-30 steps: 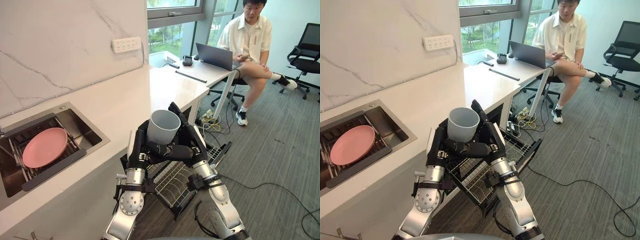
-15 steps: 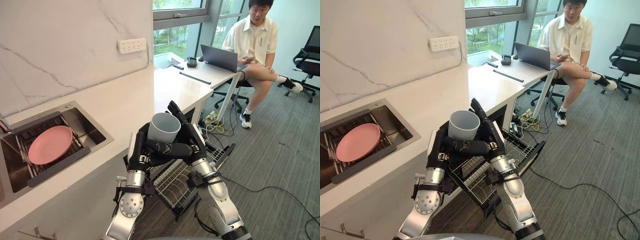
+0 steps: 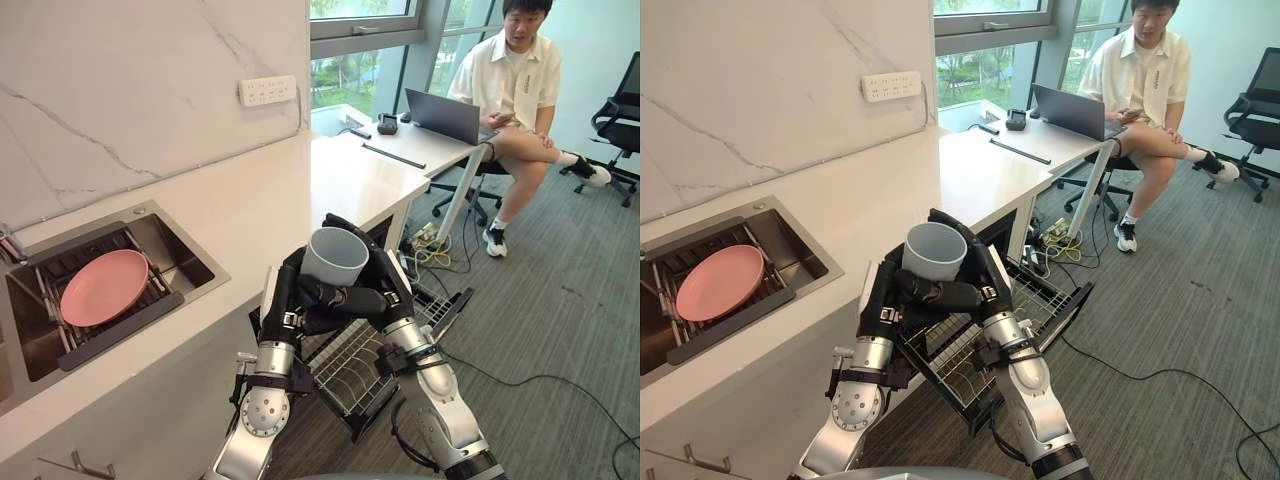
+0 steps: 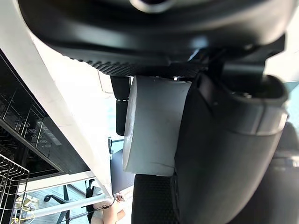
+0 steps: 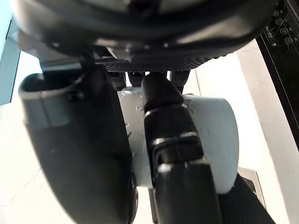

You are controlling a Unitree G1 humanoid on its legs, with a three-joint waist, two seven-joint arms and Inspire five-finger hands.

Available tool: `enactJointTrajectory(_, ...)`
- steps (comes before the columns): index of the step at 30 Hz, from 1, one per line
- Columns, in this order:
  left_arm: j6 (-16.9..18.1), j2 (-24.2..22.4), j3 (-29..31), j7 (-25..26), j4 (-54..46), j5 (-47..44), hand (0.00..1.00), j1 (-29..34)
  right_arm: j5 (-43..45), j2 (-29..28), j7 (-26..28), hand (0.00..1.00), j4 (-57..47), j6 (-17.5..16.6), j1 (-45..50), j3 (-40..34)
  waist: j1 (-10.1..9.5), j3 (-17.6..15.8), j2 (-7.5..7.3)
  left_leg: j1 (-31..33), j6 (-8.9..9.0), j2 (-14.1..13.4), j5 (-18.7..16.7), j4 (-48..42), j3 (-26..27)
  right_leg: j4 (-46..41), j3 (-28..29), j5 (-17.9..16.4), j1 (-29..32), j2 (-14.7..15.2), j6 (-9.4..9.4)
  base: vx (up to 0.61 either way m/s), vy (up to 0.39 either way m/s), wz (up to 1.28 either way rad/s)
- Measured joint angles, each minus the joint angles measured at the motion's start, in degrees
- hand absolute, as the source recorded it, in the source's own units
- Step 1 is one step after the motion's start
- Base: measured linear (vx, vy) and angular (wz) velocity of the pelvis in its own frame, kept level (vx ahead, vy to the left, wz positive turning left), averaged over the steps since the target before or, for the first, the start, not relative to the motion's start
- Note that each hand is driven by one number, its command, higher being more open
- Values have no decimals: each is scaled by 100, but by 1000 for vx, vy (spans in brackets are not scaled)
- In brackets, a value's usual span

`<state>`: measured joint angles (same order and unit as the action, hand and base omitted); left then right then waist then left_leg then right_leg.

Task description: Walk over to the sink, pick up the cup, carry it to the dishwasher, place the cup inside the dishwasher, then close the dishwasher door

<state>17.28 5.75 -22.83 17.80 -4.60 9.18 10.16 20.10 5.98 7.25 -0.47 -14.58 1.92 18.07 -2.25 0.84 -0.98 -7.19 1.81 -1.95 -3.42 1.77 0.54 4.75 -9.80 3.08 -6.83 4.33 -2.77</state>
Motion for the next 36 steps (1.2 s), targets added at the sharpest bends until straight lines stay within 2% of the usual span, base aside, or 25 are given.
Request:
enactJointTrajectory(10,0,-8,-44,-6,-19,-32,0,17,0,133,30,0,23,-8,-33,-3,-9,5,8,9,0,-3,1,-2,0,0,-2,0,5,-2,0,0,0,0)
enactJointTrajectory(11,0,-8,-44,-6,-19,-32,100,17,0,133,30,0,23,-8,-33,-3,-10,5,8,9,0,-3,0,-2,0,0,-2,0,5,-2,0,0,0,0)
enactJointTrajectory(21,39,162,-104,-28,-19,-16,100,26,5,189,66,0,22,-10,-125,-161,-10,5,9,17,-2,-3,1,-3,1,0,-5,0,8,-2,0,0,0,0)
enactJointTrajectory(30,313,208,40,-304,-23,-26,100,133,5,190,246,0,-78,-11,-148,-500,-9,-13,30,25,7,-4,-12,-5,1,-2,-12,-6,8,-2,-8,0,0,0)
enactJointTrajectory(36,317,191,804,-740,-27,-614,100,431,40,176,260,0,-532,-97,-148,-1344,1,-93,102,79,-18,-11,-30,-6,22,-10,-16,-15,66,-2,-15,0,0,0)
